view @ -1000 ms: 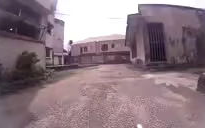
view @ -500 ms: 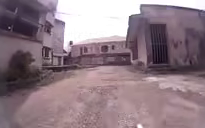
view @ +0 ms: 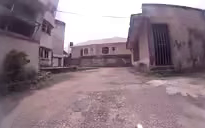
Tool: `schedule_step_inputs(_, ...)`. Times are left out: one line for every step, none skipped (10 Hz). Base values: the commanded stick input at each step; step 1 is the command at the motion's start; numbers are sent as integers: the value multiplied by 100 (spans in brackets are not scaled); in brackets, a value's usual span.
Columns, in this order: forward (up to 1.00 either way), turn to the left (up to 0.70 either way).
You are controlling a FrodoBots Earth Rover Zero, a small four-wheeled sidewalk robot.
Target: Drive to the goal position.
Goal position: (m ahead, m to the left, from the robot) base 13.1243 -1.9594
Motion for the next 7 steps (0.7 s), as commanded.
schedule_step_inputs(50,7)
schedule_step_inputs(50,7)
schedule_step_inputs(50,7)
schedule_step_inputs(50,7)
schedule_step_inputs(50,7)
schedule_step_inputs(50,7)
schedule_step_inputs(50,7)
